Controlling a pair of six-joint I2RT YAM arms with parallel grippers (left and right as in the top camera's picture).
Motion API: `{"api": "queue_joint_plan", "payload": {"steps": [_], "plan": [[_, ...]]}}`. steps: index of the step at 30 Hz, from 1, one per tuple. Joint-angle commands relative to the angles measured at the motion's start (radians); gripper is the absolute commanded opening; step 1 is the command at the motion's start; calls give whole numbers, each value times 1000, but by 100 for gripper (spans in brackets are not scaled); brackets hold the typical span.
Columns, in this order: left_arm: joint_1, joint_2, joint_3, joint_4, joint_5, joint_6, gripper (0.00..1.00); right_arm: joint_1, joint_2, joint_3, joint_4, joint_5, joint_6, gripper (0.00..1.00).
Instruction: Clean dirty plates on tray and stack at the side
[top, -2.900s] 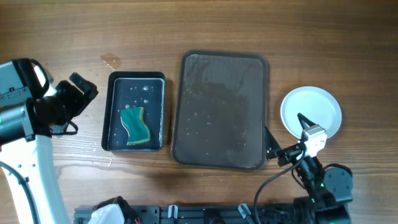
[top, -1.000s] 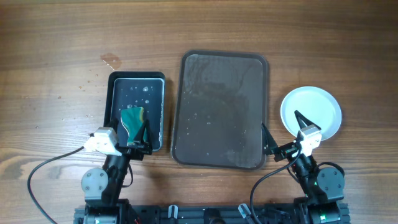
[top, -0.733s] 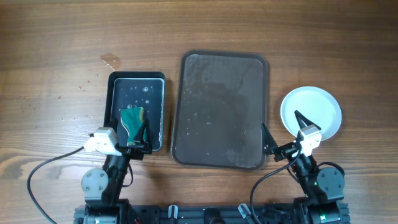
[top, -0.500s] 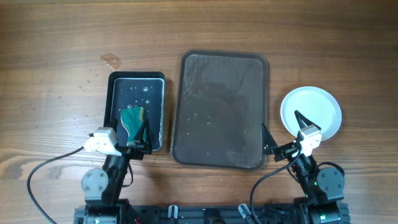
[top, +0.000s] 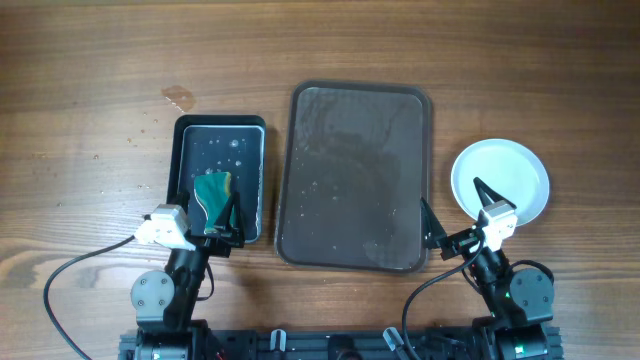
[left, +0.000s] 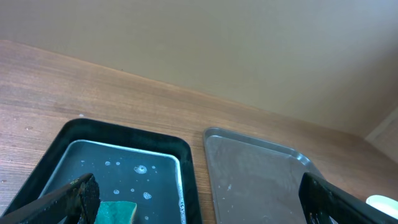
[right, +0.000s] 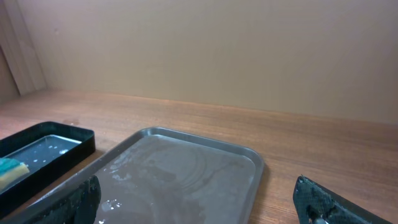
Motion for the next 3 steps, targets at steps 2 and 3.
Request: {"api": "queue_joint_plan", "payload": {"steps": [2, 3], "plan": [[-6, -8, -10, 4, -17, 13, 100, 4, -5, -1, 2, 7, -7, 100], [-6, -8, -10, 4, -17, 13, 100, 4, -5, -1, 2, 7, -7, 100]]}}
